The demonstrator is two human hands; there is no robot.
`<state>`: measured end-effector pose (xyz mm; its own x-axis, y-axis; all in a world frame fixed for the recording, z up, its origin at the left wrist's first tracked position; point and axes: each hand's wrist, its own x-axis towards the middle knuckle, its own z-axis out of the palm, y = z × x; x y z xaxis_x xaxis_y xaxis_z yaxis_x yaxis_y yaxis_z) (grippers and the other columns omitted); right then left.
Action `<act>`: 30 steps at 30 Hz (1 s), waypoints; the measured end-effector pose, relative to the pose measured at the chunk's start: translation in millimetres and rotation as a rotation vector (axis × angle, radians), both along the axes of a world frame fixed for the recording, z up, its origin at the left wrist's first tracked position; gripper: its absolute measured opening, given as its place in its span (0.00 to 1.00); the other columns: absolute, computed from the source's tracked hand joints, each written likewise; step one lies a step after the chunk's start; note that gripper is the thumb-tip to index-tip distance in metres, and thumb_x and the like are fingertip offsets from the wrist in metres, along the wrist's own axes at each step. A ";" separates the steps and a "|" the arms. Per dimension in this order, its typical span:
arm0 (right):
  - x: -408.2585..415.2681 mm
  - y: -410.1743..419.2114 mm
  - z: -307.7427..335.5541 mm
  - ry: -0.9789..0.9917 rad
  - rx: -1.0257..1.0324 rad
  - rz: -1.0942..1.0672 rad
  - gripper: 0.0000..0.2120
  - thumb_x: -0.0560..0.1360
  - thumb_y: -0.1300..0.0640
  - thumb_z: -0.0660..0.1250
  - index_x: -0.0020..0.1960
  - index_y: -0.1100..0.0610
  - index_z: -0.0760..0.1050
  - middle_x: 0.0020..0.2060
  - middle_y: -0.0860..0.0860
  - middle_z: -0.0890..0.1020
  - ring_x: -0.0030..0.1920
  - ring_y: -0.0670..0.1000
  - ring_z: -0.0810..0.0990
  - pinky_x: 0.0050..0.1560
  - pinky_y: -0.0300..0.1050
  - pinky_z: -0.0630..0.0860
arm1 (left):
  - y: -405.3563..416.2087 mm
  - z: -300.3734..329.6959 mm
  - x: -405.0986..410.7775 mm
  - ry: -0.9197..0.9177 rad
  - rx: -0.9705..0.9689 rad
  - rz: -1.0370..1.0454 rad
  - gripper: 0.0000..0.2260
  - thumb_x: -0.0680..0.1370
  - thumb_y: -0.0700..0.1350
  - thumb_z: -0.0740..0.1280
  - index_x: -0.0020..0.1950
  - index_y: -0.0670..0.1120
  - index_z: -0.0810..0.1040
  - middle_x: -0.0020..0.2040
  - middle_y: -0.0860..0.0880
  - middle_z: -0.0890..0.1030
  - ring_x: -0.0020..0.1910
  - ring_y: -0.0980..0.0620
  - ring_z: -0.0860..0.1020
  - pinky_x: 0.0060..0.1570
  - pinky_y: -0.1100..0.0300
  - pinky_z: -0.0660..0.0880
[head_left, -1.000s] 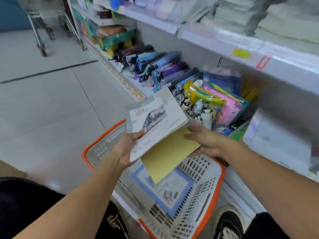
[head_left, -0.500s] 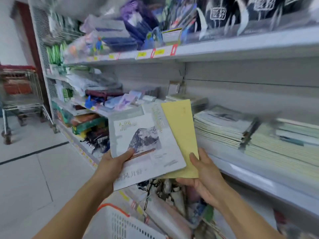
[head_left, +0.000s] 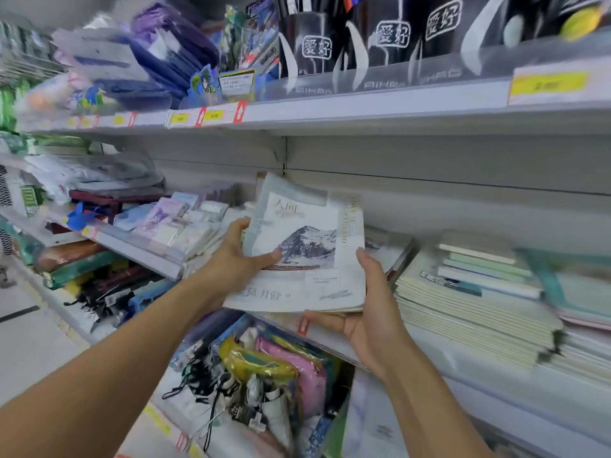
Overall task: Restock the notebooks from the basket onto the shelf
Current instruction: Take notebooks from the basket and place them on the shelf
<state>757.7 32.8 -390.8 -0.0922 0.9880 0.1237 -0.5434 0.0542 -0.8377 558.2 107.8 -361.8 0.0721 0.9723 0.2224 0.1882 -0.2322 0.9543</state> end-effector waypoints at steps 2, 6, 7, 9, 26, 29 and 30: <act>8.3 5.0 3.8 0.065 -0.019 -0.068 0.14 0.80 0.57 0.63 0.65 0.55 0.75 0.53 0.57 0.85 0.49 0.60 0.86 0.38 0.53 0.83 | 13.7 11.5 16.9 0.019 -0.006 -0.034 0.31 0.72 0.47 0.76 0.70 0.59 0.64 0.55 0.51 0.82 0.43 0.49 0.85 0.39 0.52 0.82; 22.6 23.5 10.2 0.140 -0.006 -0.261 0.17 0.79 0.71 0.58 0.64 0.59 0.75 0.58 0.58 0.82 0.51 0.59 0.84 0.40 0.49 0.83 | 34.3 21.3 39.7 -0.093 -0.169 -0.024 0.29 0.73 0.55 0.73 0.72 0.52 0.68 0.62 0.50 0.77 0.51 0.46 0.81 0.52 0.49 0.79; 24.2 27.7 12.0 0.143 -0.008 -0.280 0.18 0.79 0.72 0.57 0.65 0.60 0.74 0.59 0.59 0.81 0.51 0.59 0.84 0.41 0.49 0.83 | 38.0 18.3 42.9 -0.200 -0.242 -0.048 0.25 0.75 0.54 0.71 0.69 0.46 0.72 0.61 0.46 0.79 0.50 0.45 0.82 0.51 0.49 0.80; 25.0 34.7 13.8 0.114 -0.035 -0.316 0.21 0.80 0.72 0.56 0.70 0.60 0.69 0.64 0.58 0.78 0.45 0.56 0.86 0.49 0.54 0.83 | 40.2 7.0 48.8 -0.383 -0.329 -0.097 0.16 0.78 0.45 0.69 0.64 0.41 0.75 0.59 0.40 0.81 0.53 0.43 0.83 0.55 0.49 0.80; 24.6 62.2 1.4 -0.911 -0.160 -0.767 0.15 0.80 0.55 0.66 0.59 0.66 0.71 0.48 0.62 0.83 0.33 0.55 0.84 0.25 0.36 0.76 | 85.4 -52.5 79.7 -0.076 0.122 0.252 0.30 0.69 0.50 0.78 0.69 0.48 0.73 0.45 0.51 0.78 0.44 0.54 0.79 0.52 0.55 0.75; 24.3 67.8 -5.1 -0.972 -0.173 -0.802 0.16 0.81 0.57 0.63 0.64 0.66 0.69 0.53 0.60 0.82 0.50 0.60 0.84 0.50 0.55 0.82 | 97.2 -53.2 82.0 0.091 0.193 0.279 0.34 0.69 0.56 0.77 0.71 0.48 0.70 0.52 0.50 0.77 0.47 0.55 0.76 0.50 0.60 0.70; 24.6 69.3 -6.3 -0.968 -0.177 -0.805 0.18 0.82 0.58 0.62 0.68 0.66 0.66 0.54 0.59 0.82 0.51 0.60 0.84 0.51 0.56 0.82 | 102.1 -53.3 82.6 0.151 0.225 0.271 0.34 0.69 0.56 0.76 0.72 0.48 0.70 0.59 0.48 0.75 0.51 0.53 0.75 0.53 0.59 0.71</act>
